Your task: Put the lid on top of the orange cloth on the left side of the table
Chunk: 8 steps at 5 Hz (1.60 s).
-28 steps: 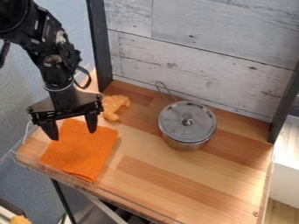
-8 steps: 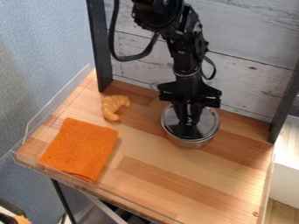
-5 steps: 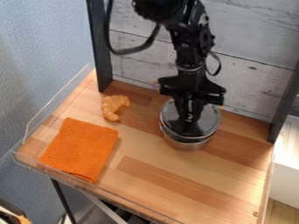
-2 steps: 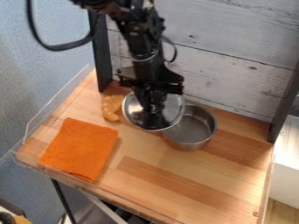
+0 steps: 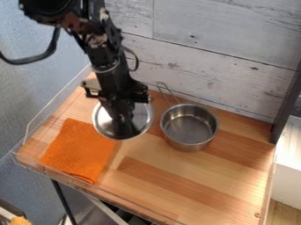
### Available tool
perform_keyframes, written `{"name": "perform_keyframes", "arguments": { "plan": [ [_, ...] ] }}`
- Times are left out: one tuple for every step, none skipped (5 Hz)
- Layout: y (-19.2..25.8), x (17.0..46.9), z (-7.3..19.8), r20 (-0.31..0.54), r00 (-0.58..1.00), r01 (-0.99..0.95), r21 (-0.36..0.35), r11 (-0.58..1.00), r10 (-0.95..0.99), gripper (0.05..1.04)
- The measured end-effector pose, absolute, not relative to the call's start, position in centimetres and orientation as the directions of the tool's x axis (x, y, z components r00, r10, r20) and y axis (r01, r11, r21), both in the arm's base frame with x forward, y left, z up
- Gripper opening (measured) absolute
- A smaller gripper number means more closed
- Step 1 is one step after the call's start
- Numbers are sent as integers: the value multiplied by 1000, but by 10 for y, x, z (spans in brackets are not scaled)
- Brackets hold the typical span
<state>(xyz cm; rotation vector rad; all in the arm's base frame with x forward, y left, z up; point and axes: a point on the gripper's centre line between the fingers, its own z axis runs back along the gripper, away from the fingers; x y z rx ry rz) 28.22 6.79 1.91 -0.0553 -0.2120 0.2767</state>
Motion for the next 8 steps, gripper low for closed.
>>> {"name": "perform_keyframes", "arguments": {
  "plan": [
    [83,269,4,181,930,-317,-52,947,321,277],
    [90,264,-13,156,928,-339,-17,941,338,277],
    [92,257,-28,107,935,-342,11,940,339,277],
    [95,256,-28,111,936,-340,32,940,335,332],
    [95,256,-29,93,932,-355,26,935,351,631],
    [96,256,-29,86,932,-357,34,934,353,932],
    [95,254,-30,76,932,-359,36,933,355,1010],
    [95,252,-28,63,931,-362,55,931,358,1005]
  ]
}}
